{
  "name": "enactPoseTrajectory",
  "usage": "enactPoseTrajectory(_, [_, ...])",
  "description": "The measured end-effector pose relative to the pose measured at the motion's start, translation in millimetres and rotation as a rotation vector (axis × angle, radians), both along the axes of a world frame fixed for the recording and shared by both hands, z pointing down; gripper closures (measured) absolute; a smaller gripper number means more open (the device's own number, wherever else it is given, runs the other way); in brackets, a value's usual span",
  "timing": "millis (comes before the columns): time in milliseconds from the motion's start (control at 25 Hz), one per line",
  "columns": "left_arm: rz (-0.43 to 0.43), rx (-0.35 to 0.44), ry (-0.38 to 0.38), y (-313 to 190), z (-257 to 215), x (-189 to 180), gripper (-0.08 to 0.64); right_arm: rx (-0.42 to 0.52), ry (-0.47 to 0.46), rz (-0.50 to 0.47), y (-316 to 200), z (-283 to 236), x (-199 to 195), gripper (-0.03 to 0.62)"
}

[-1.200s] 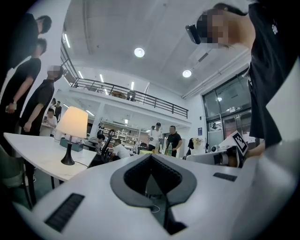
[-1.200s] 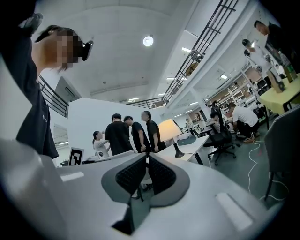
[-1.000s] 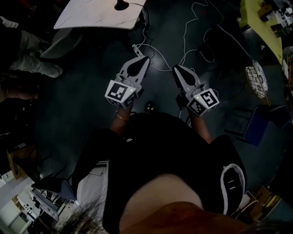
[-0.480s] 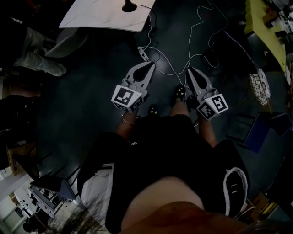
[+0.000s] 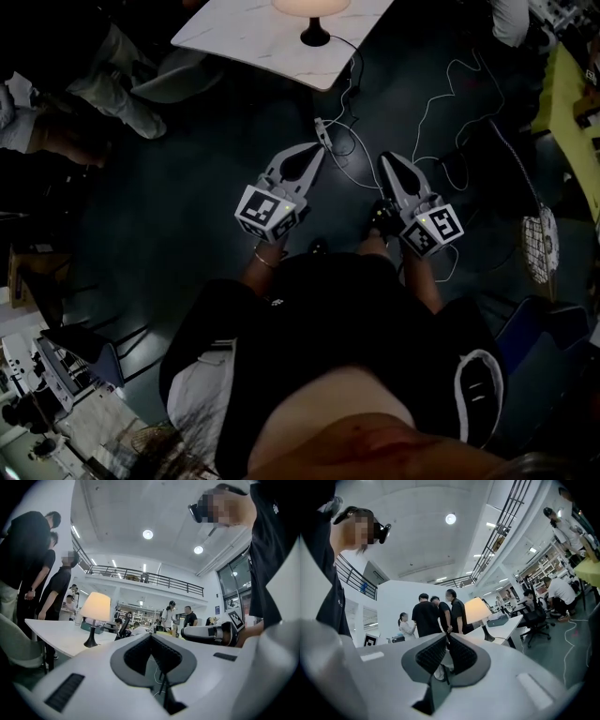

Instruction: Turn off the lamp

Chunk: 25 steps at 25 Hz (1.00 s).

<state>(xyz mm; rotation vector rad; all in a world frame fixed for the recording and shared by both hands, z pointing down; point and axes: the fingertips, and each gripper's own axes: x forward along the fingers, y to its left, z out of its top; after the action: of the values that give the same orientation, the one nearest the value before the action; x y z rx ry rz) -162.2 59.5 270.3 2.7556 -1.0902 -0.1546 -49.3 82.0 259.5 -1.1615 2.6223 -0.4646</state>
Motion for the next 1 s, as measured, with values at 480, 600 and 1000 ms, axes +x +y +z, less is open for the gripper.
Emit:
enactPoseTrajectory(480, [-0.047, -0.012, -0.035, -41, 2, 56, 0.552, -0.01, -0.043, -0.064, -51, 9, 51, 0.592])
enactPoseTrajectory(600, [-0.044, 0.005, -0.041, -58, 1, 78, 0.552, -0.02, -0.045, -0.056, -64, 14, 77, 0.592])
enactPoseTrajectory(1000, [-0.066, -0.035, -0.041, -107, 14, 147, 0.552, -0.031, -0.085, -0.074, -113, 32, 149, 0.591])
